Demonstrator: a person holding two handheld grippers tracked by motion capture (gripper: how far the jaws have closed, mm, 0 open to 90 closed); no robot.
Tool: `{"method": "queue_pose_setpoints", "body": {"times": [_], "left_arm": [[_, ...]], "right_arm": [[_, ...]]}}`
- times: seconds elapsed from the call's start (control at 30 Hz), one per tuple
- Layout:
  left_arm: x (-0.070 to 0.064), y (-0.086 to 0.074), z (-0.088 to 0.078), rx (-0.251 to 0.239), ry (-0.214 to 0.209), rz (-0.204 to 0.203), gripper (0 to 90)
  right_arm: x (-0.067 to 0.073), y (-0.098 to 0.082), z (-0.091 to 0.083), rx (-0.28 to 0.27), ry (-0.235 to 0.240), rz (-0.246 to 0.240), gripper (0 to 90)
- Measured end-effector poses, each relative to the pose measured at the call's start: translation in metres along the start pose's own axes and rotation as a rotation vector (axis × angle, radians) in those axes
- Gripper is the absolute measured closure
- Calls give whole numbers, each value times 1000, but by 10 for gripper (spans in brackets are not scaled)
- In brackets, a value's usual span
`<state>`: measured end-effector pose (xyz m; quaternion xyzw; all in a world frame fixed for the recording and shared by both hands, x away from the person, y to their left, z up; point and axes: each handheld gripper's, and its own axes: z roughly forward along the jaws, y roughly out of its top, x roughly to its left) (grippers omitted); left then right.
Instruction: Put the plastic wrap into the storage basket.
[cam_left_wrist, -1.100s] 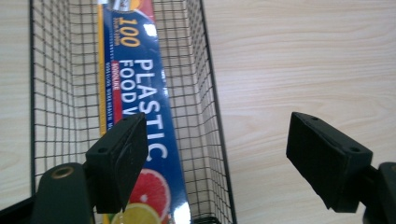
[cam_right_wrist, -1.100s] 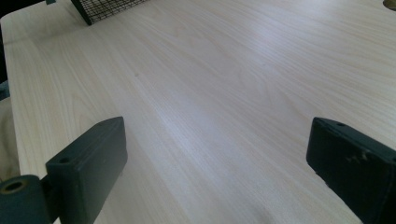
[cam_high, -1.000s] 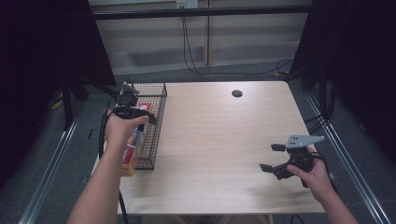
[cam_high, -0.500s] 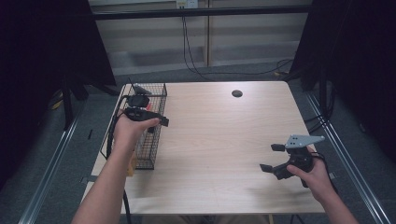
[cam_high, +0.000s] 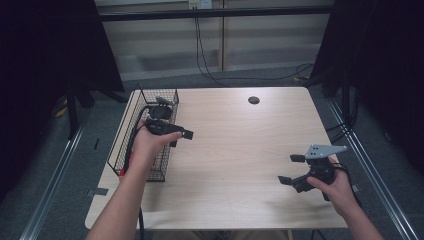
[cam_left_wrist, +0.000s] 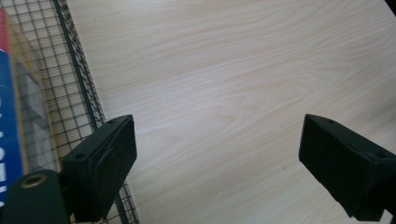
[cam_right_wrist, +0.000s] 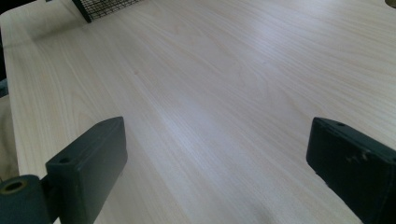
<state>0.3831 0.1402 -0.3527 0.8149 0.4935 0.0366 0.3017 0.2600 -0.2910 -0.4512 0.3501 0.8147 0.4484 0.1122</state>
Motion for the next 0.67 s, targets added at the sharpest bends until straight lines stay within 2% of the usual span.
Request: {"method": "queue_pose_setpoints", "body": {"times": [0.23, 0.37, 0.67], "left_arm": [[-9, -5, 10, 9, -25, 28, 111], [-17, -10, 15, 10, -54, 50, 108], [-26, -22, 29, 2, -103, 93, 99]], "right_arm": [[-1, -1, 1, 7, -4, 1, 51], [-2, -2, 3, 12, -1, -1, 50], [-5, -6, 8, 31, -24, 2, 42]]}}
